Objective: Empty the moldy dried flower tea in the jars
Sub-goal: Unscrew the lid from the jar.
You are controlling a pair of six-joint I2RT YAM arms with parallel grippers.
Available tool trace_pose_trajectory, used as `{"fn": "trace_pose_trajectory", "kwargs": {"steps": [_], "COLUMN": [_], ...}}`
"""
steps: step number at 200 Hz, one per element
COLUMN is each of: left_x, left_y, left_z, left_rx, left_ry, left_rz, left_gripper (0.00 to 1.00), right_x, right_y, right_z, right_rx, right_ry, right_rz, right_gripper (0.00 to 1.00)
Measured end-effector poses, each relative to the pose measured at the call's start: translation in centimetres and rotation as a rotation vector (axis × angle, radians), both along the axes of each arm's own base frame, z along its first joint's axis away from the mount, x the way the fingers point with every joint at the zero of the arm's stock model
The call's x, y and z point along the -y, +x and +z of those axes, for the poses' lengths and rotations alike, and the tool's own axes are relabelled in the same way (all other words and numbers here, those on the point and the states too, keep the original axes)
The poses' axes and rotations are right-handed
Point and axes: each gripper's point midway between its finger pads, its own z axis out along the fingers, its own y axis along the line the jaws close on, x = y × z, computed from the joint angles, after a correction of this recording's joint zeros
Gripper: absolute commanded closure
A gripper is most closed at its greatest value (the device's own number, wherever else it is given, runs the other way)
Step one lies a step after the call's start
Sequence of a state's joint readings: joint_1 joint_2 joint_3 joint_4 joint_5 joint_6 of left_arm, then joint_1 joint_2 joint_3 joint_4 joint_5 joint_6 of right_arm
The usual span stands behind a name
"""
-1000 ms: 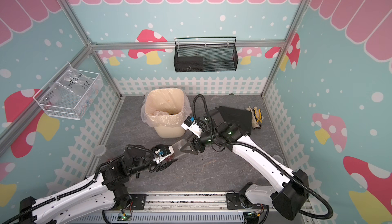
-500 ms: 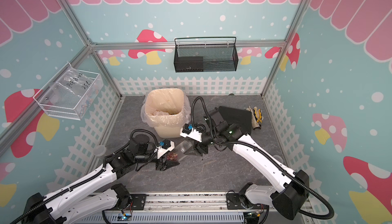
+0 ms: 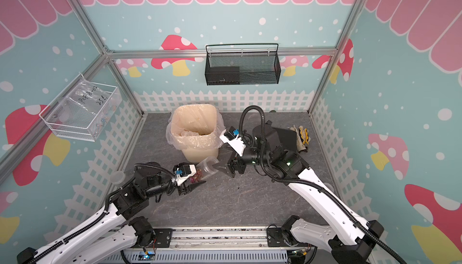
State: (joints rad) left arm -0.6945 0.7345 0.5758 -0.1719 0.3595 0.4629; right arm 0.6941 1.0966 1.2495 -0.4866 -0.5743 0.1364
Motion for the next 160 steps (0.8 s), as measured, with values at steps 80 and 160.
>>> {"fn": "trace_pose_trajectory", "kwargs": {"steps": [80,160], "left_x": [-0.9,-0.7], "left_y": [1.3,1.5], "left_z": [-1.0,-1.8], "left_rx": [0.131,0.130], "left_ry": [0.132,0.162], "left_rz": [0.041,0.039], "left_gripper": [0.76,0.76], "right_x": [-1.2,-2.3], "right_y": [0.7,-0.4], "right_z": [-4.0,-8.4], "right_rx": [-0.379,-0.516], "right_ry": [-0.013,-0.081], "right_rz": [-0.085,-0.037], "right_gripper": [0.00,0.16]}}
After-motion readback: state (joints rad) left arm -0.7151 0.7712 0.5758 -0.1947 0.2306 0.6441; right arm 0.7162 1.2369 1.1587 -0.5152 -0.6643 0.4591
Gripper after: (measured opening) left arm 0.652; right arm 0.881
